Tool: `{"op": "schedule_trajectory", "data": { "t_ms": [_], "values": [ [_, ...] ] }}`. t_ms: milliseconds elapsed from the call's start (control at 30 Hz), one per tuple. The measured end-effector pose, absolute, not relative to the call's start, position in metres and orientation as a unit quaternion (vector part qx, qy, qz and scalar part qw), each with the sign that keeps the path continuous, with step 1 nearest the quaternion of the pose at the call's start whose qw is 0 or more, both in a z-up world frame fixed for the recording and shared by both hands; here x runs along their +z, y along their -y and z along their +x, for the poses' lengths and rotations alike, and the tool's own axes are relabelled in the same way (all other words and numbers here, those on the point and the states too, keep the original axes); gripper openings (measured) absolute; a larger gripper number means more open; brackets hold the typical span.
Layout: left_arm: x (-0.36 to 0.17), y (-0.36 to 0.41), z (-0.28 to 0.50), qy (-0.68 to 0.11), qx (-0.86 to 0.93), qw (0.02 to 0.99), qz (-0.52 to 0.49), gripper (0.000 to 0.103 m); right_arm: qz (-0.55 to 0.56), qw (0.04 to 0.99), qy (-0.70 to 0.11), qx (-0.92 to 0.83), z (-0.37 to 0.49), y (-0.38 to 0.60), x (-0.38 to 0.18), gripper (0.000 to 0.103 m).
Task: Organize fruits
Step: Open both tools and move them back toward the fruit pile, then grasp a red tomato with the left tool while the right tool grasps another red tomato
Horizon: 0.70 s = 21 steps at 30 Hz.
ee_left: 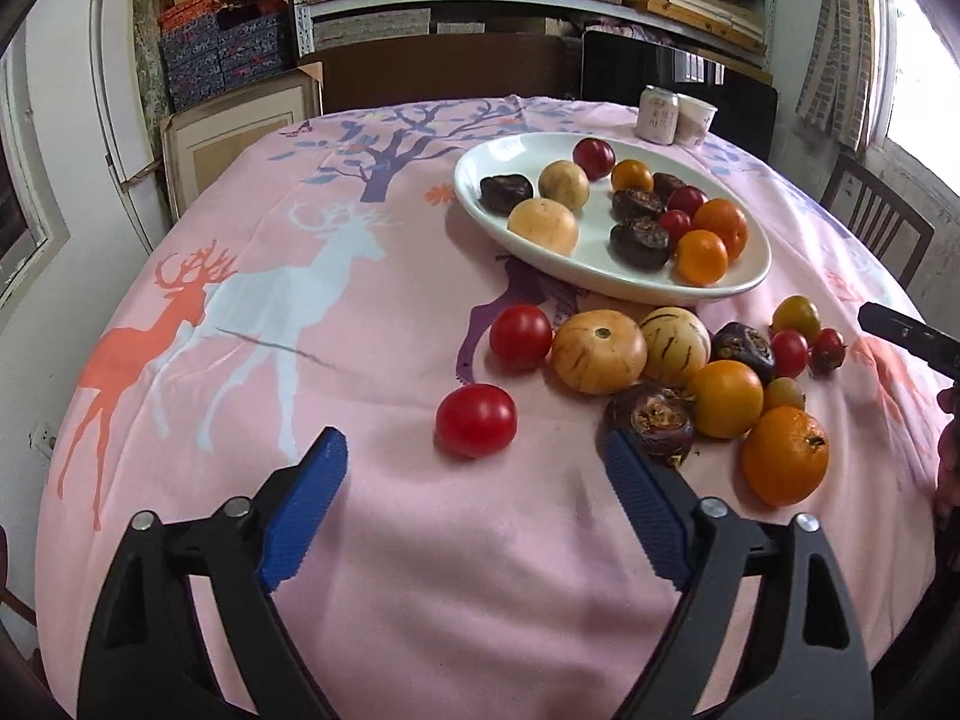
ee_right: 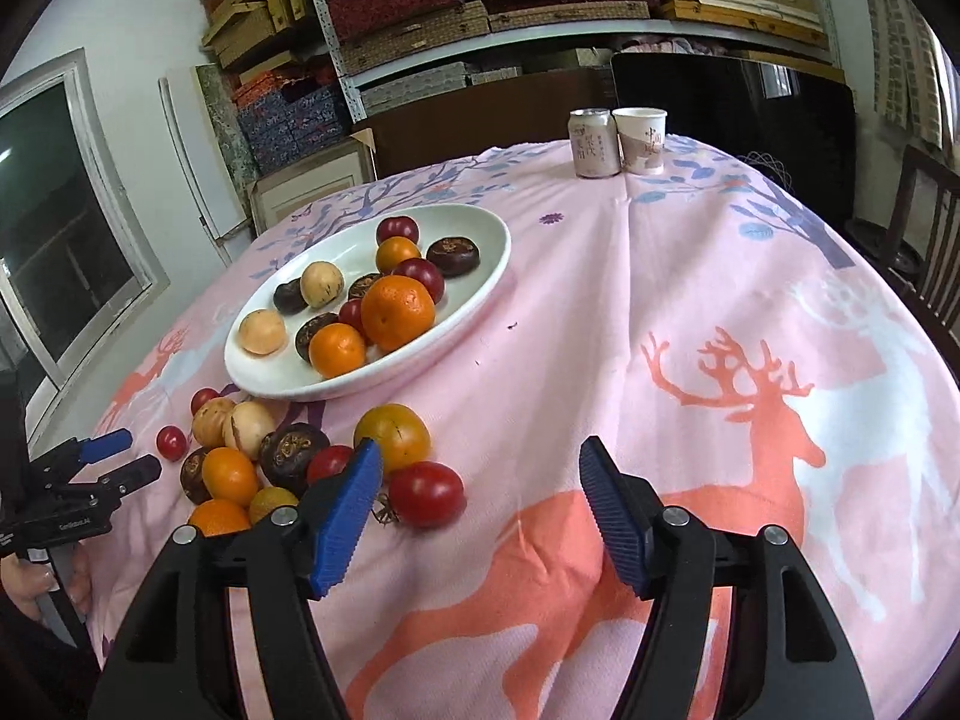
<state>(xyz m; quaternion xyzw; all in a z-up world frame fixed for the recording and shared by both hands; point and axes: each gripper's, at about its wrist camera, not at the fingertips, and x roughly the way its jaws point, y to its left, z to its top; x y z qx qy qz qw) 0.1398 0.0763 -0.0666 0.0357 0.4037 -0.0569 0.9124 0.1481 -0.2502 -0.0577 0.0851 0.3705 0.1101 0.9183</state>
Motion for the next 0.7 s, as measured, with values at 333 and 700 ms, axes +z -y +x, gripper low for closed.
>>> {"op": "schedule_trajectory", "data": {
  "t_ms": [333, 700],
  "values": [
    [-0.079, -0.073, 0.16, -0.44, -0.061, 0.895, 0.038, 0.03, 0.112, 0.911, -0.38, 0.115, 0.149, 0.258, -0.063, 0.069],
    [-0.077, -0.077, 0.151, -0.434, -0.097, 0.896, -0.013, 0.03, -0.028, 0.911, -0.379, 0.162, 0.134, 0.208, -0.061, 0.063]
  ]
}}
